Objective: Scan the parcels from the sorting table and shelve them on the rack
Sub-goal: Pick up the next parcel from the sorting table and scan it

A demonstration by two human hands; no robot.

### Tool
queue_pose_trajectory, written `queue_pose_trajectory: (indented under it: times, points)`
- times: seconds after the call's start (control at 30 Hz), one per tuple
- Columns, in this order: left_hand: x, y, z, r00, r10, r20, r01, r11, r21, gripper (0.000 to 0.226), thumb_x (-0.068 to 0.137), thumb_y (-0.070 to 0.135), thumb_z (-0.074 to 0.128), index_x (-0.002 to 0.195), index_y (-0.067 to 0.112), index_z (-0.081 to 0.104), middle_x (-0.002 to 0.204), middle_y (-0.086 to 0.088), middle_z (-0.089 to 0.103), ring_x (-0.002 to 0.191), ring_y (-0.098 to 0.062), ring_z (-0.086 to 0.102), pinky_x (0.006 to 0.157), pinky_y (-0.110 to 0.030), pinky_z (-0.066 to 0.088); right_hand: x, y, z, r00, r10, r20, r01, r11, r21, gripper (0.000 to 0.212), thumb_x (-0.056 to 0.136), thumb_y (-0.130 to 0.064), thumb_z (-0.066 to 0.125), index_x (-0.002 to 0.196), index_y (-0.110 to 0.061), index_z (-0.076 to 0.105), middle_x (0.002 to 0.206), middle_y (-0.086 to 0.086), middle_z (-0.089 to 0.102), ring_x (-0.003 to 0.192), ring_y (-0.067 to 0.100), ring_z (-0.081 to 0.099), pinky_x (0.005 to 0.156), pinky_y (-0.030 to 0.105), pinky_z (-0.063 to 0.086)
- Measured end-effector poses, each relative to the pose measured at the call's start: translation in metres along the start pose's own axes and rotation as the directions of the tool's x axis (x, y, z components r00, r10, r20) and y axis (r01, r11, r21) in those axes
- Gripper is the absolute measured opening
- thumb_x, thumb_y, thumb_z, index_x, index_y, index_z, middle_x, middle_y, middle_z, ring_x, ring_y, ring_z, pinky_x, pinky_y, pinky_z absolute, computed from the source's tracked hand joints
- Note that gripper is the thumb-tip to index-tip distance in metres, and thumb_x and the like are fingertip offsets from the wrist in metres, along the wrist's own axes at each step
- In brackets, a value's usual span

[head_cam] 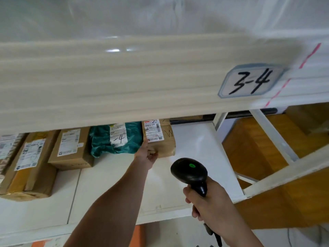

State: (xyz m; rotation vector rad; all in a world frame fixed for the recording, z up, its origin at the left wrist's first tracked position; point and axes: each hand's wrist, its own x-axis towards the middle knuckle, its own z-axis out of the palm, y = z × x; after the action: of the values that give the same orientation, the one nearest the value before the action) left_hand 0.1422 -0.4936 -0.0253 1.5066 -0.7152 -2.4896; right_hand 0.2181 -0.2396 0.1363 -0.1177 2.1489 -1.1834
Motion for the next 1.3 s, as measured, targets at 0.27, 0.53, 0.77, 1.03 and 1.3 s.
queue_pose_trajectory:
  times: [0.27, 0.53, 0.77, 1.03, 1.3]
  points:
    - [-0.03, -0.013, -0.016, 0.998, -0.016, -0.067, 0.035, 0.955, 0.294, 0.053, 0.099, 0.033, 0.073, 0.142, 0.013, 0.049, 0.138, -0.011, 0.05, 0.099, -0.032, 0.065, 0.08, -0.045, 0.06, -0.028, -0.02, 0.0, 0.999, -0.019, -0.036, 0.02, 0.999, 0.032, 0.003, 0.093, -0.024, 0.063, 0.094, -0.022, 0.06, 0.089, 0.007, 0.071, 0.052, 0.008, 0.064, 0.058, 0.021, 0.049]
    - [-0.1, -0.003, 0.028, 0.754, 0.118, 0.647, -0.571, -0.369, 0.733, 0.062, 0.1, 0.058, 0.06, 0.149, 0.019, 0.054, 0.154, -0.007, 0.05, 0.14, -0.029, 0.049, 0.108, -0.037, 0.044, -0.082, -0.029, -0.014, 0.978, 0.003, -0.21, 0.017, 0.995, 0.097, 0.003, 0.094, -0.025, 0.064, 0.094, -0.023, 0.061, 0.083, 0.002, 0.072, 0.056, 0.01, 0.067, 0.057, 0.021, 0.052]
    - [-0.154, -0.062, 0.091, 0.642, -0.289, 0.711, -0.706, -0.586, 0.399, 0.069, 0.101, 0.058, 0.057, 0.16, 0.026, 0.039, 0.166, 0.0, 0.041, 0.149, -0.022, 0.043, 0.125, -0.044, 0.036, -0.148, -0.006, -0.044, 0.907, 0.084, -0.413, 0.013, 0.974, 0.228, 0.004, 0.092, -0.024, 0.064, 0.09, -0.022, 0.063, 0.077, 0.003, 0.073, 0.055, 0.012, 0.066, 0.055, 0.025, 0.051]
    - [-0.231, -0.191, 0.151, 0.496, -0.556, 0.667, -0.818, -0.557, 0.145, 0.055, 0.089, 0.078, 0.053, 0.13, 0.043, 0.06, 0.136, 0.009, 0.066, 0.125, -0.018, 0.062, 0.108, -0.045, 0.054, -0.23, 0.048, -0.115, 0.778, 0.166, -0.606, 0.029, 0.954, 0.299, 0.006, 0.091, -0.023, 0.062, 0.09, -0.018, 0.061, 0.065, 0.003, 0.067, 0.048, 0.009, 0.063, 0.051, 0.026, 0.048]
    - [-0.261, -0.319, 0.235, 0.476, -0.592, 0.651, -0.801, -0.598, 0.042, 0.079, 0.094, 0.075, 0.052, 0.162, 0.036, 0.036, 0.169, 0.004, 0.036, 0.152, -0.024, 0.04, 0.122, -0.046, 0.037, -0.278, 0.124, -0.212, 0.705, 0.24, -0.667, -0.02, 0.947, 0.319, 0.007, 0.088, -0.023, 0.063, 0.09, -0.016, 0.063, 0.08, 0.012, 0.073, 0.054, 0.016, 0.068, 0.053, 0.029, 0.051]
